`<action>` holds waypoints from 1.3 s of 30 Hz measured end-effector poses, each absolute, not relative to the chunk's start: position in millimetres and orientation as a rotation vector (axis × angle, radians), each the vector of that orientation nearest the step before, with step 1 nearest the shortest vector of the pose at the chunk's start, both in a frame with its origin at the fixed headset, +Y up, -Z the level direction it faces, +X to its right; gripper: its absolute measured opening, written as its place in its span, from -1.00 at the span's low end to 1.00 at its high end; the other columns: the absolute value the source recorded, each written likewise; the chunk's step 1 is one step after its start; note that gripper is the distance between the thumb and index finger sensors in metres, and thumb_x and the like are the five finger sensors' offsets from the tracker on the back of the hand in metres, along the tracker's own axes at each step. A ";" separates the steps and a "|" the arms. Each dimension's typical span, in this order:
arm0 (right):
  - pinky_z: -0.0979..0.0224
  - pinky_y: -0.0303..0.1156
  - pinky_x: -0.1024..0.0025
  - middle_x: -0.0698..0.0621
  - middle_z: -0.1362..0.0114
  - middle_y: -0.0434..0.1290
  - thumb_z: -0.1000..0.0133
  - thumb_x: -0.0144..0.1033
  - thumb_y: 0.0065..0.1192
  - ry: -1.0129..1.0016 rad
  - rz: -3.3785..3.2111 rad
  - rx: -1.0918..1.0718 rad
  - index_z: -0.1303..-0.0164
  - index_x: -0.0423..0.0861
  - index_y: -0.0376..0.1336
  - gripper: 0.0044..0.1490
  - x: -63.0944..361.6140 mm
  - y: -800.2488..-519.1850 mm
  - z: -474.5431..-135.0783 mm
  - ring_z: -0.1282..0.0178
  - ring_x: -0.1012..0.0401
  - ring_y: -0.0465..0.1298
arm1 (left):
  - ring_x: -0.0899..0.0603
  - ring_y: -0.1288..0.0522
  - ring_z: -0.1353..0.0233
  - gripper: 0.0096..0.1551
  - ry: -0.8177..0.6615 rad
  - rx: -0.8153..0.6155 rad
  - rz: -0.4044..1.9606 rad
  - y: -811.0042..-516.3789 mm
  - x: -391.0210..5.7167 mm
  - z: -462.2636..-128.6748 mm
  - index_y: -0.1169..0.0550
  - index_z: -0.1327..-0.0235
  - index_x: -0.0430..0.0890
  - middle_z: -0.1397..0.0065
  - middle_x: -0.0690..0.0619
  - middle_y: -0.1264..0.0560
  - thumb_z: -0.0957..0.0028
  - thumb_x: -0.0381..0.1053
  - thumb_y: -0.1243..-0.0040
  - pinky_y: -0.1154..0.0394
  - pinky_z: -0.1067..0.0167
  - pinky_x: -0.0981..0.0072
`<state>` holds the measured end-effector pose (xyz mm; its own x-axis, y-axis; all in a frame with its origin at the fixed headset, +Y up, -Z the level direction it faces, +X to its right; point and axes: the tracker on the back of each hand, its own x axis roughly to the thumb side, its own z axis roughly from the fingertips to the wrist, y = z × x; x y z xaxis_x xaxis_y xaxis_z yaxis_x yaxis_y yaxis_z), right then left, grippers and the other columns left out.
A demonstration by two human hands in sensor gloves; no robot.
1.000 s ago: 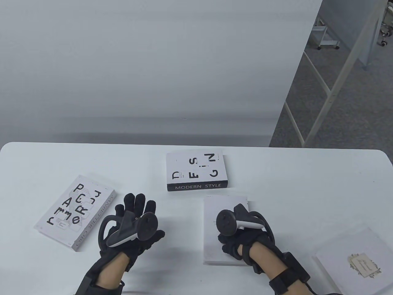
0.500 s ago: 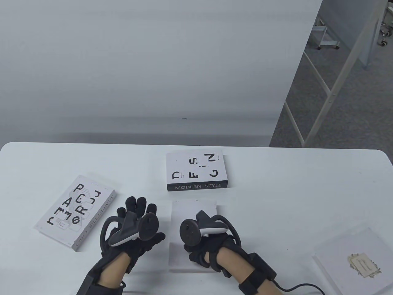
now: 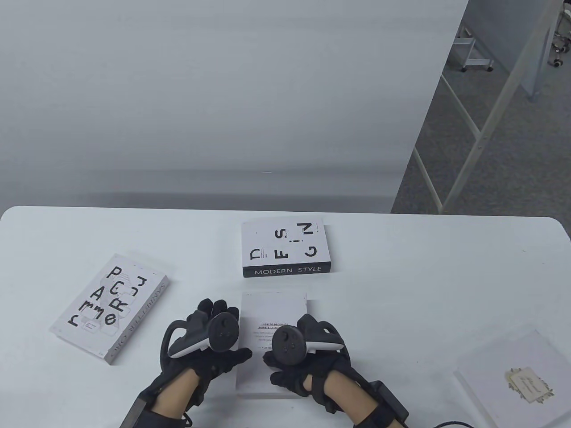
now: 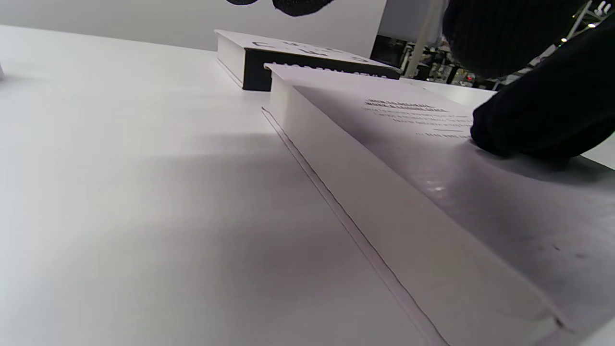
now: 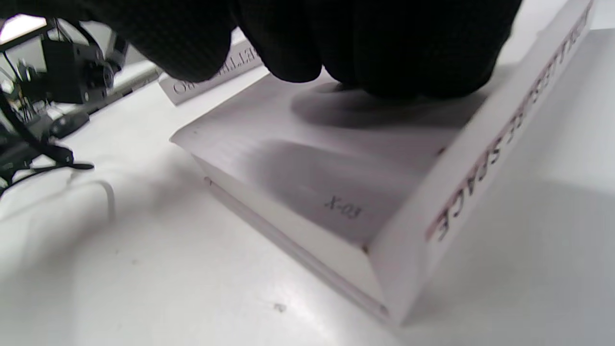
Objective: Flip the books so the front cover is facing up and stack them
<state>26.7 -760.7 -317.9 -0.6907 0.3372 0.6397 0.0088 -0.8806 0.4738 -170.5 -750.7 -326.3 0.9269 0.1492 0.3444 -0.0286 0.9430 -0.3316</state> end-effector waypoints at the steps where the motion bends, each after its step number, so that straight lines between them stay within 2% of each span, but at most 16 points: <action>1: -0.20 0.43 0.00 -0.31 -0.45 0.26 -0.08 0.02 0.15 0.668 2.632 1.131 -0.41 -0.12 0.18 -0.25 27.9 -761.1 -317.7 -0.24 -0.12 0.35 | -0.66 0.13 -0.49 0.22 -0.379 -0.339 0.116 -754.4 -169.2 -327.0 0.02 -0.57 -0.34 -0.58 -0.45 0.11 0.01 0.46 -0.04 -0.08 -0.33 -0.51; 3: -0.21 0.41 -0.02 -0.31 -0.47 0.24 -0.08 0.03 0.14 0.671 2.617 1.129 -0.43 -0.12 0.16 -0.23 30.9 -761.3 -317.5 -0.26 -0.13 0.33 | -0.67 0.04 -0.49 0.22 -0.383 -0.359 0.164 -760.2 -167.4 -328.3 0.04 -0.54 -0.37 -0.56 -0.48 0.09 -0.01 0.43 -0.04 -0.17 -0.33 -0.44; 5: -0.21 0.42 -0.04 -0.33 -0.47 0.24 -0.08 0.03 0.13 0.652 2.604 1.096 -0.43 -0.14 0.14 -0.22 36.3 -759.3 -319.1 -0.29 -0.15 0.34 | -0.66 -0.06 -0.48 0.17 -0.377 -0.367 0.207 -764.3 -166.0 -328.4 -0.07 -0.53 -0.39 -0.55 -0.48 -0.03 0.00 0.40 -0.09 -0.24 -0.32 -0.40; 7: -0.22 0.40 -0.09 -0.38 -0.48 0.20 -0.10 0.04 0.11 0.675 2.614 1.014 -0.45 -0.19 0.11 -0.18 44.9 -756.7 -321.4 -0.31 -0.21 0.32 | -0.64 -0.16 -0.46 0.14 -0.381 -0.399 0.239 -767.7 -164.9 -328.4 -0.11 -0.52 -0.39 -0.53 -0.48 -0.10 0.00 0.39 -0.10 -0.32 -0.30 -0.34; 10: -0.21 0.41 -0.11 -0.42 -0.48 0.16 -0.11 0.04 0.09 0.619 2.633 0.864 -0.47 -0.23 0.07 -0.15 62.3 -754.8 -331.5 -0.31 -0.26 0.32 | -0.61 -0.28 -0.42 0.10 -0.361 -0.371 0.285 -771.3 -163.9 -328.7 -0.12 -0.50 -0.38 -0.50 -0.47 -0.16 -0.01 0.34 -0.12 -0.42 -0.26 -0.27; 15: -0.20 0.40 -0.14 -0.51 -0.46 0.08 -0.11 0.02 0.08 0.566 2.602 0.603 -0.48 -0.32 -0.05 -0.07 91.2 -766.0 -349.6 -0.30 -0.32 0.31 | -0.41 -0.57 -0.28 0.03 -0.317 -0.358 0.343 -775.7 -165.5 -330.5 -0.12 -0.47 -0.40 -0.43 -0.46 -0.26 -0.02 0.23 -0.17 -0.61 -0.11 -0.02; 18: -0.18 0.48 -0.09 -0.56 -0.40 0.14 -0.09 -0.01 0.10 0.532 2.572 0.489 -0.43 -0.39 -0.02 -0.07 105.3 -776.9 -357.3 -0.24 -0.31 0.39 | -0.31 -0.66 -0.19 -0.01 -0.311 -0.379 0.410 -781.4 -166.5 -331.6 -0.14 -0.42 -0.43 -0.37 -0.47 -0.31 -0.02 0.17 -0.20 -0.69 0.00 0.11; 22: -0.15 0.60 0.05 -0.56 -0.34 0.24 -0.10 -0.07 0.11 0.600 2.509 0.443 -0.40 -0.40 0.01 -0.13 112.2 -785.5 -363.5 -0.19 -0.23 0.51 | -0.28 -0.68 -0.12 -0.04 -0.282 -0.388 0.464 -784.9 -167.5 -333.0 -0.13 -0.38 -0.46 -0.33 -0.47 -0.34 -0.01 0.10 -0.23 -0.72 0.08 0.20; 27: -0.16 0.63 0.15 -0.56 -0.32 0.25 -0.11 -0.11 0.13 0.645 2.491 0.407 -0.40 -0.40 -0.03 -0.13 112.8 -790.7 -365.7 -0.19 -0.17 0.52 | -0.18 -0.73 -0.04 -0.05 -0.245 -0.425 0.536 -791.3 -170.2 -334.7 -0.12 -0.36 -0.50 -0.30 -0.47 -0.37 0.00 0.05 -0.25 -0.74 0.18 0.32; 31: -0.16 0.67 0.23 -0.53 -0.31 0.27 -0.12 -0.14 0.13 0.661 2.473 0.403 -0.40 -0.41 -0.05 -0.13 114.1 -793.4 -366.8 -0.18 -0.11 0.54 | -0.18 -0.73 -0.02 -0.06 -0.223 -0.421 0.559 -791.8 -170.5 -334.4 -0.14 -0.36 -0.50 -0.29 -0.46 -0.40 0.00 0.03 -0.25 -0.74 0.19 0.32; 34: -0.13 0.73 0.38 -0.51 -0.31 0.28 -0.11 -0.19 0.16 0.697 2.463 0.406 -0.41 -0.38 -0.06 -0.15 113.9 -798.3 -368.0 -0.17 0.04 0.60 | -0.19 -0.73 -0.02 -0.12 -0.180 -0.432 0.604 -792.2 -170.7 -332.8 -0.18 -0.36 -0.47 -0.28 -0.43 -0.42 0.00 0.00 -0.25 -0.74 0.18 0.32; 39: -0.10 0.74 0.42 -0.45 -0.31 0.32 -0.10 -0.23 0.22 0.663 2.490 0.383 -0.41 -0.35 -0.02 -0.18 114.5 -796.6 -366.8 -0.15 0.07 0.62 | -0.22 -0.72 -0.03 -0.19 -0.155 -0.449 0.663 -794.2 -171.7 -331.9 -0.23 -0.36 -0.45 -0.28 -0.40 -0.45 0.00 -0.07 -0.25 -0.74 0.17 0.29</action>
<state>114.5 -796.6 -366.8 -0.8192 0.5583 0.1311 -0.4192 -0.7390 0.5275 -171.7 -794.2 -331.9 0.7807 0.6249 -0.0030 -0.5592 0.6965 -0.4497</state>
